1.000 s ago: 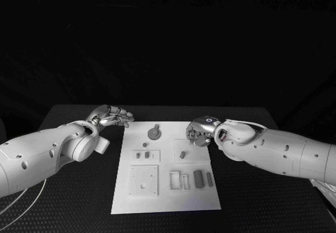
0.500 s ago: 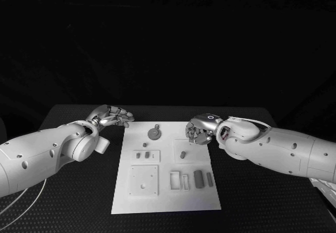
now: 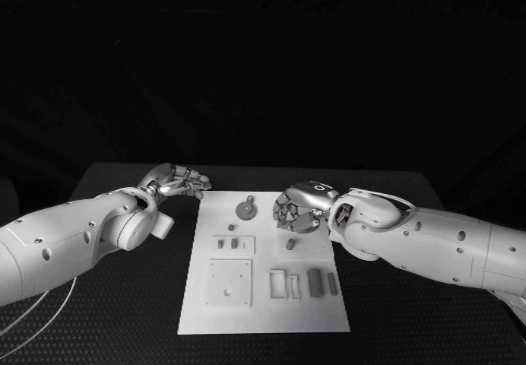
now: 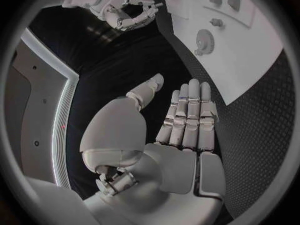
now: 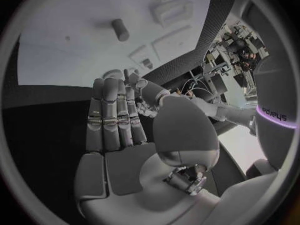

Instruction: Assemble the parts on the task board

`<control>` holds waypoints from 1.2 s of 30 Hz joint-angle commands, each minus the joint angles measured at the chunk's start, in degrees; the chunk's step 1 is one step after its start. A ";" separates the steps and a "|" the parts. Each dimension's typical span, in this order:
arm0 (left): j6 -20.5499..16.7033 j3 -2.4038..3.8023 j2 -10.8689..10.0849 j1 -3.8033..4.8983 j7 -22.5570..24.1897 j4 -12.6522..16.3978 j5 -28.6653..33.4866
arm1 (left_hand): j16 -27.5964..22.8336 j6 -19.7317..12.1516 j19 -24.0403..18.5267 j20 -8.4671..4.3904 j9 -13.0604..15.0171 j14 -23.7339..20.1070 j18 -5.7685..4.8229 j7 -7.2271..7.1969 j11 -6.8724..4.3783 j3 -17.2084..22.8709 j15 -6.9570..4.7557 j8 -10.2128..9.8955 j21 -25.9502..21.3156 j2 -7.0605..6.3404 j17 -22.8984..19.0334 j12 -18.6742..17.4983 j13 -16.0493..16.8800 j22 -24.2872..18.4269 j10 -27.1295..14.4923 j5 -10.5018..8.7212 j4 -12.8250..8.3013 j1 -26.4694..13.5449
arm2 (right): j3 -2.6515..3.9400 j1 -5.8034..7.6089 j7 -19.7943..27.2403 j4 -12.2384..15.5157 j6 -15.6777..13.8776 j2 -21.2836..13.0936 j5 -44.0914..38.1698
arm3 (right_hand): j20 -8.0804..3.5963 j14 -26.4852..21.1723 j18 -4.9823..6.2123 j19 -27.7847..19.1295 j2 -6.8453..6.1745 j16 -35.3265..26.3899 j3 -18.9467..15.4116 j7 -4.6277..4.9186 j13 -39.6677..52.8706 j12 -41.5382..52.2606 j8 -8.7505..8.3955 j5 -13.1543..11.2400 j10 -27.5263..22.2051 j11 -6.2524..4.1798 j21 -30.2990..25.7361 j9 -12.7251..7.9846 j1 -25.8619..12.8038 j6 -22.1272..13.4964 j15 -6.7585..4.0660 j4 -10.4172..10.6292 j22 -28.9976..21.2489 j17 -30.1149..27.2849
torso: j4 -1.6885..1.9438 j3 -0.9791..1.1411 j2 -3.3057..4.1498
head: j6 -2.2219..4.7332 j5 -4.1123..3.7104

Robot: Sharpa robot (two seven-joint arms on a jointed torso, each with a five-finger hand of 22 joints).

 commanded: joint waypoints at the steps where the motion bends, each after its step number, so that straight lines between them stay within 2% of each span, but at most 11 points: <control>1: -0.57 0.04 0.12 0.11 0.88 -0.19 0.63 | -0.32 -0.51 0.44 0.02 -0.07 0.34 -0.20 -0.08 0.00 -0.03 -0.08 -0.34 -0.12 -0.06 0.10 -0.05 -0.06 -0.10 -0.35 -0.22 0.46 -0.36 | 0.03 -0.28 1.63 1.13 -1.24 0.96 1.45 | 0.13 0.23 0.80 0.45 -0.08 0.17 0.32 0.15 0.06 -0.03 0.12 0.06 0.46 0.04 0.13 0.10 -0.60 0.26 0.07 0.07 0.08 0.05 | -0.05 0.00 -0.06 | 0.07 1.11; 10: -0.68 0.04 0.67 0.12 0.90 -0.94 0.88 | -0.36 -0.52 0.44 0.02 -0.06 0.35 -0.20 -0.08 0.00 -0.02 -0.08 -0.32 -0.12 -0.10 0.16 -0.04 -0.07 -0.14 -0.35 -0.22 0.46 -0.33 | 0.03 -1.58 2.13 3.16 -0.88 3.70 0.86 | 0.12 0.21 0.80 0.44 0.02 0.13 0.35 0.18 0.06 -0.10 0.09 0.06 0.42 0.05 0.08 0.09 -0.64 0.18 0.08 0.05 0.08 0.03 | -0.05 -0.14 -0.08 | 0.17 2.03; 12: -0.76 0.04 0.81 0.12 0.92 -1.16 1.00 | -0.37 -0.52 0.44 0.02 -0.06 0.35 -0.20 -0.08 0.00 -0.02 -0.08 -0.32 -0.12 -0.11 0.17 -0.03 -0.07 -0.15 -0.35 -0.22 0.46 -0.33 | 0.02 -1.98 2.20 2.57 -0.78 4.85 0.14 | 0.12 0.20 0.80 0.44 0.03 0.12 0.36 0.19 0.06 -0.11 0.08 0.06 0.42 0.05 0.07 0.09 -0.65 0.17 0.08 0.05 0.08 0.03 | -0.07 -0.14 -0.07 | 0.08 2.63; 19: -0.80 0.04 1.04 0.13 0.89 -1.42 1.04 | -0.40 -0.53 0.44 0.02 -0.06 0.35 -0.21 -0.08 0.00 -0.02 -0.08 -0.31 -0.12 -0.12 0.21 -0.03 -0.08 -0.17 -0.36 -0.22 0.47 -0.32 | -0.06 -3.52 2.32 0.61 -0.59 7.44 -1.60 | 0.12 0.20 0.80 0.43 0.08 0.10 0.37 0.20 0.06 -0.15 0.07 0.06 0.42 0.06 0.05 0.08 -0.68 0.13 0.09 0.04 0.09 0.01 | -0.02 -0.12 -0.03 | -0.26 3.81; 24: -0.75 0.04 1.17 0.13 0.88 -1.49 1.05 | -0.44 -0.55 0.44 0.03 -0.05 0.36 -0.21 -0.07 0.00 -0.02 -0.07 -0.30 -0.12 -0.14 0.26 -0.02 -0.09 -0.20 -0.37 -0.22 0.49 -0.32 | -0.55 -4.57 2.27 -0.72 -0.46 8.99 -2.94 | 0.12 0.20 0.80 0.43 0.12 0.09 0.38 0.21 0.07 -0.17 0.06 0.06 0.42 0.06 0.03 0.08 -0.69 0.10 0.09 0.03 0.09 0.01 | 0.04 -0.06 0.08 | -0.55 4.59; 32: -0.68 0.04 1.17 0.14 0.85 -1.46 1.05 | -0.49 -0.56 0.44 0.03 -0.05 0.36 -0.22 -0.07 0.01 -0.03 -0.07 -0.28 -0.12 -0.16 0.31 -0.01 -0.11 -0.23 -0.39 -0.23 0.51 -0.32 | -1.01 -5.85 2.04 -1.73 -1.09 9.97 -4.50 | 0.11 0.20 0.80 0.43 0.13 0.08 0.39 0.21 0.08 -0.20 0.06 0.06 0.42 0.06 0.01 0.09 -0.69 0.09 0.10 0.01 0.10 0.00 | 0.00 0.02 0.08 | -1.10 5.34; 36: -0.67 0.04 1.15 0.14 0.83 -1.45 1.05 | -0.52 -0.57 0.44 0.03 -0.04 0.36 -0.22 -0.07 0.01 -0.03 -0.07 -0.28 -0.12 -0.16 0.35 -0.01 -0.11 -0.26 -0.39 -0.23 0.53 -0.33 | -1.16 -6.18 1.94 -2.29 -1.13 10.32 -4.98 | 0.10 0.21 0.80 0.44 0.14 0.08 0.39 0.21 0.08 -0.21 0.06 0.06 0.43 0.06 0.01 0.09 -0.68 0.09 0.09 -0.01 0.11 0.00 | -0.07 -0.02 0.07 | -1.18 5.56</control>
